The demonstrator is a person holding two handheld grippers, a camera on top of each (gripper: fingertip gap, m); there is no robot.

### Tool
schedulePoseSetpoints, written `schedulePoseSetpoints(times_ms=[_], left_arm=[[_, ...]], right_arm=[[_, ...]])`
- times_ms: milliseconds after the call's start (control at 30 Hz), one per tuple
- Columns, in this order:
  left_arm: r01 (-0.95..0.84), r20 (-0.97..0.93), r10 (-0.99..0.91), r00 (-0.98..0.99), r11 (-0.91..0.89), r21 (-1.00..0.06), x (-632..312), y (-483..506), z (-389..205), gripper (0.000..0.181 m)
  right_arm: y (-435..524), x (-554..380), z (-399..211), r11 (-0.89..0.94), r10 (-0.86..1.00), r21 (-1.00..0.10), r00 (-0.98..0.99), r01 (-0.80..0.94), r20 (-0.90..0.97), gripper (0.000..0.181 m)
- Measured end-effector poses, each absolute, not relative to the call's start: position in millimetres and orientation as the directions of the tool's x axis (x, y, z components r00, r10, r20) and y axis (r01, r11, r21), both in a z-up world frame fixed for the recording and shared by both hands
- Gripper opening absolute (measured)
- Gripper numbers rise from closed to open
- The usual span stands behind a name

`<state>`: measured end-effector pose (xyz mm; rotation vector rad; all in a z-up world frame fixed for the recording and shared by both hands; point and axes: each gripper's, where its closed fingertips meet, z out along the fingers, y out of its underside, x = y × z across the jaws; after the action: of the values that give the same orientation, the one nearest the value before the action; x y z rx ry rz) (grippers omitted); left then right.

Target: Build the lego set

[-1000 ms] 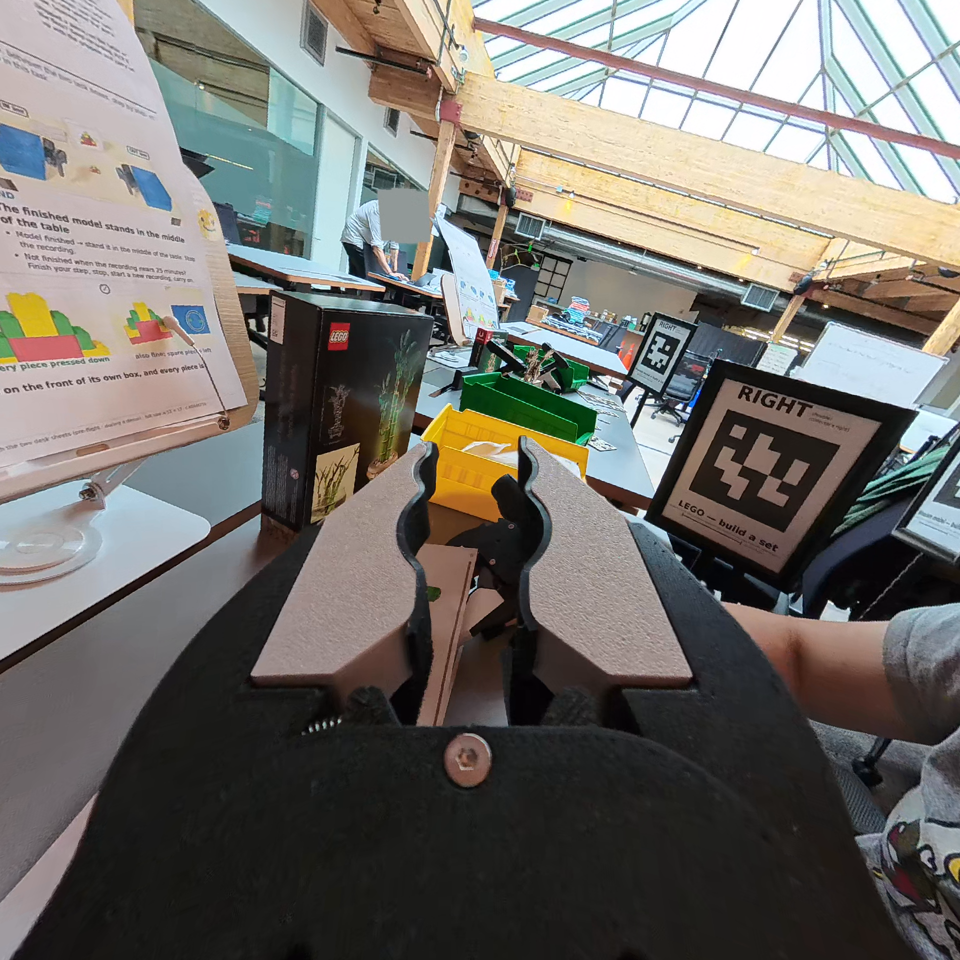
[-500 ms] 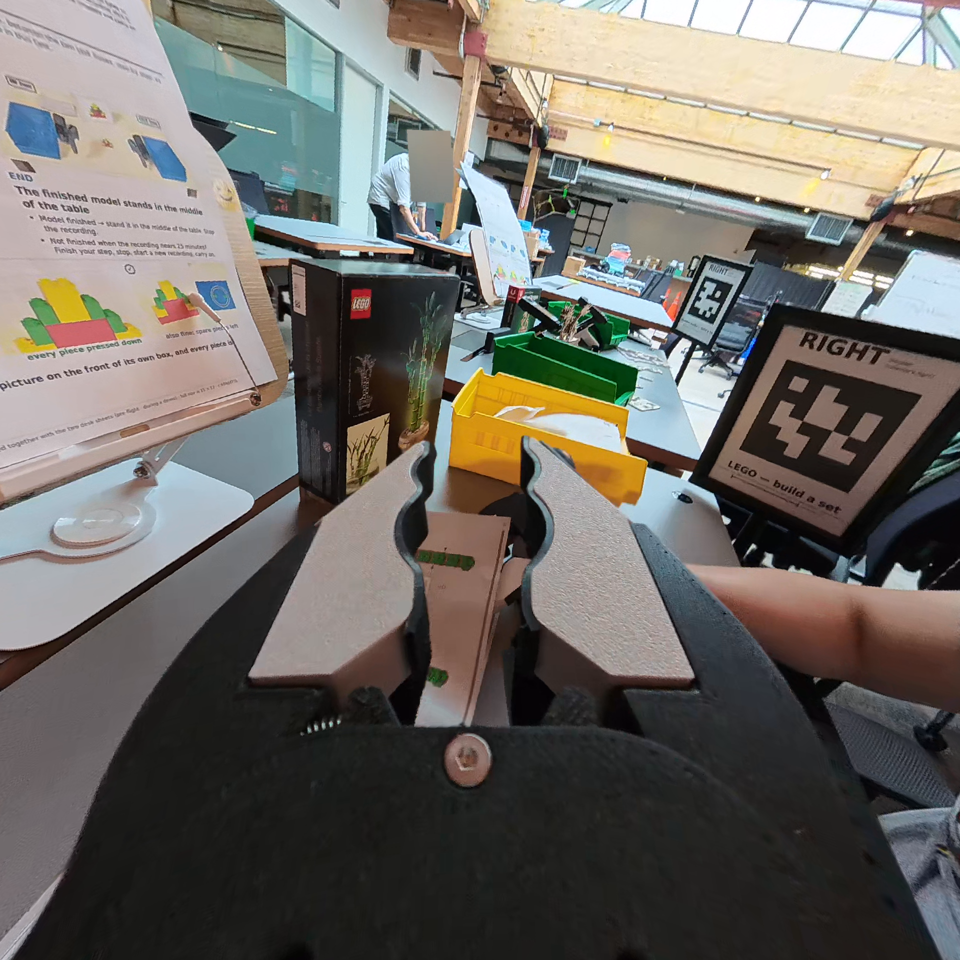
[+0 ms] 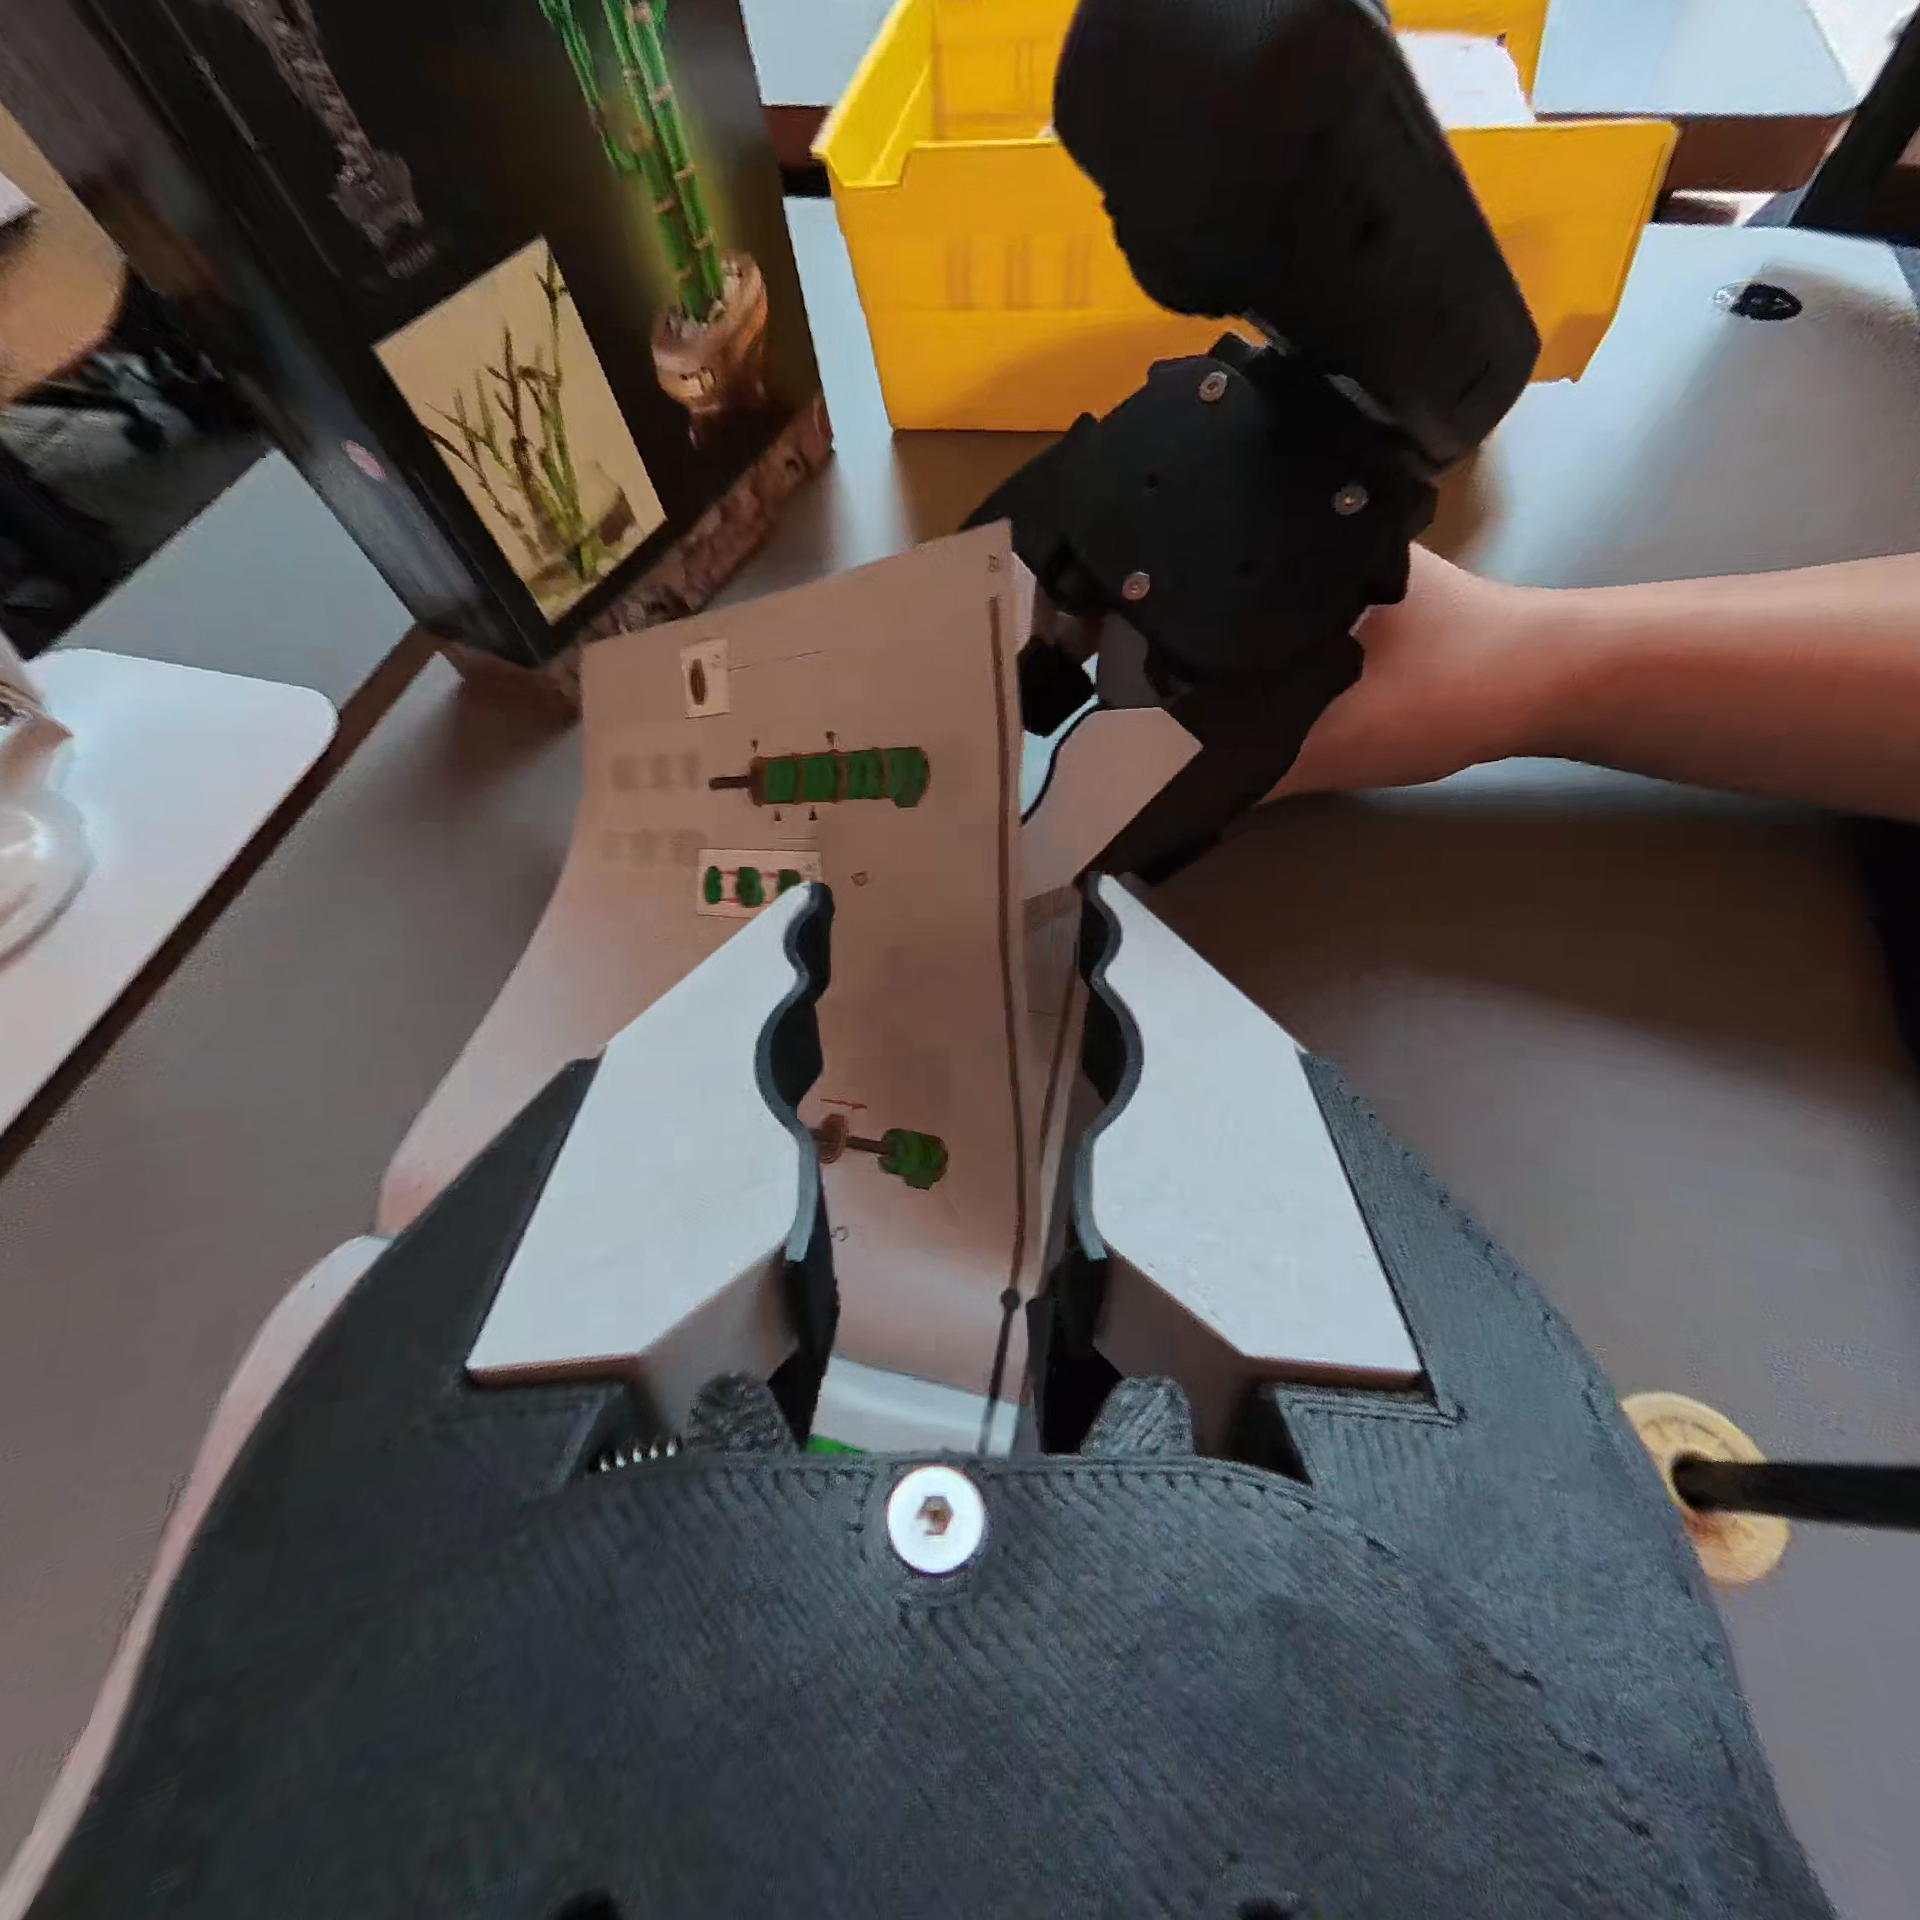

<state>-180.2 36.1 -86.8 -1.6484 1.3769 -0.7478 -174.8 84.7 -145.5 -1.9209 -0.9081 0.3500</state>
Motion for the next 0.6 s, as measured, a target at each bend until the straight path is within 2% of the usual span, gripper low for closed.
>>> schedulePoseSetpoints(times_ms=[200, 433, 500, 600], left_arm=[[-0.459, -0.023, -0.982, 0.186, -0.066, -0.886, -174, 28, -91, 0.055], [-0.557, -0.099, -0.971, 0.216, -0.039, -0.829, -172, 28, -107, 0.056], [-0.572, -0.116, -0.961, 0.249, -0.050, -0.819, -173, 36, -113, 0.049], [-0.565, -0.097, -0.949, 0.300, -0.095, -0.819, -177, 45, -118, 0.023]], right_arm=[[84, -178, -146, -0.273, 0.725, -0.853, 0.678, 0.445, 0.122, 0.036], [83, -179, -142, -0.262, 0.728, -0.858, 0.674, 0.441, 0.124, 0.036], [83, -179, -142, -0.264, 0.728, -0.858, 0.674, 0.441, 0.123, 0.036], [83, -179, -142, -0.265, 0.729, -0.858, 0.674, 0.441, 0.122, 0.036]])
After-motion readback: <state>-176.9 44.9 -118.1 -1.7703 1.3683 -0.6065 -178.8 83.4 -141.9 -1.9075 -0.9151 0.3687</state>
